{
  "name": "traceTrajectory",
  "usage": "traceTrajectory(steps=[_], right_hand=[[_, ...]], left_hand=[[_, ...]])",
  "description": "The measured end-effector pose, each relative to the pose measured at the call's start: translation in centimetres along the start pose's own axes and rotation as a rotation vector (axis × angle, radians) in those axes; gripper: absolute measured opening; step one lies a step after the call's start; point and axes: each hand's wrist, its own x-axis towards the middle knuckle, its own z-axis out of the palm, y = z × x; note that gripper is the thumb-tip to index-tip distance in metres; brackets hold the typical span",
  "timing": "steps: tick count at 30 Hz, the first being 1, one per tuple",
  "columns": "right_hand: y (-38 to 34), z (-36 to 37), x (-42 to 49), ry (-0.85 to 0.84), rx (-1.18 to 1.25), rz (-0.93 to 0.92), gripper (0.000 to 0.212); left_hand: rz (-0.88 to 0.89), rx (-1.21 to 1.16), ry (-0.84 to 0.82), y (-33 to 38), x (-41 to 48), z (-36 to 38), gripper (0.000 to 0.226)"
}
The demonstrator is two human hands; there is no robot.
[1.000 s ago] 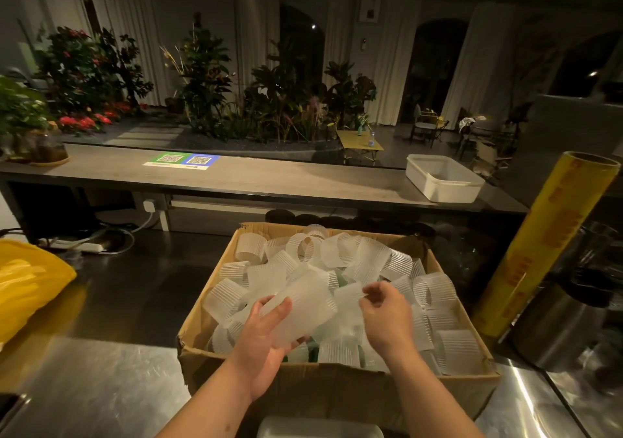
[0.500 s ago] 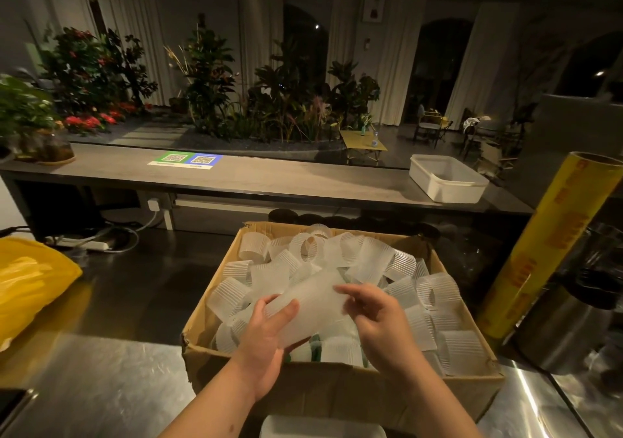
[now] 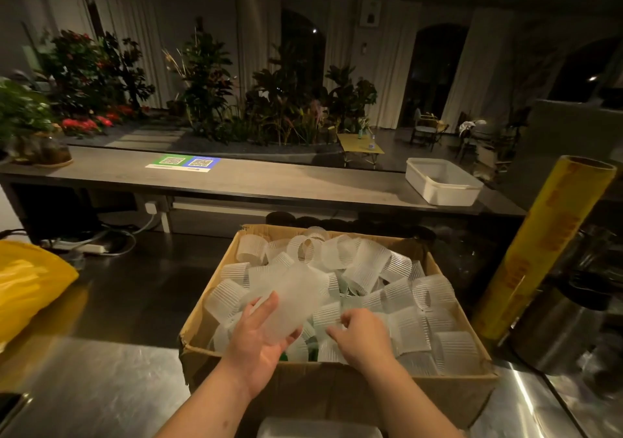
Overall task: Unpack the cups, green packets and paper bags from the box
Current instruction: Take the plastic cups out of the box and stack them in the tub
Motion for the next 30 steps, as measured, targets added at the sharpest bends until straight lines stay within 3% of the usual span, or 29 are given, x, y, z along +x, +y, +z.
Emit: traceTrajectory(steps=[3, 7, 10, 16, 20, 23, 27, 29, 30], right_hand=[[0.0, -0.5, 0.3, 0.038, 0.214, -0.059, 0.006], [0.3, -2.6, -0.7, 0.110, 0.738, -0.169, 0.017], [-0.4, -3.8, -1.6, 0.100, 0.877, -0.294, 0.022], [-1.7, -5.2, -1.6, 0.066, 0.555, -0.517, 0.017], [-2.5, -5.0, -1.8, 0.038, 0.610, -0.491, 0.012], [-1.8, -4.0, -1.9, -0.031, 0.613, -0.435, 0.033], [-1.7, -3.3, -2.9, -0.178, 0.302, -0.513, 0.057], [-1.4, -3.1, -3.3, -0.121, 0.302, -0.511, 0.059], [-1.0, -3.1, -3.3, -0.005, 0.367, -0.467, 0.051]], left_hand=[[0.000, 0.000, -0.012, 0.1, 0.0, -0.3, 0.043], [0.007, 0.019, -0.015, 0.0, 0.2, -0.3, 0.048], [-0.011, 0.086, -0.024, -0.3, 0.5, -0.3, 0.053], [-0.039, 0.215, -0.021, -0.6, 0.7, -0.7, 0.055], [-0.051, 0.205, -0.035, -0.5, 0.6, -1.0, 0.059], [-0.062, 0.230, -0.073, -0.4, 0.7, -0.9, 0.062], [-0.040, 0.263, -0.077, -0.7, 0.8, -1.0, 0.061], [-0.041, 0.250, -0.072, -0.8, 0.9, -0.9, 0.060], [-0.047, 0.224, -0.073, -0.8, 1.0, -1.1, 0.059]])
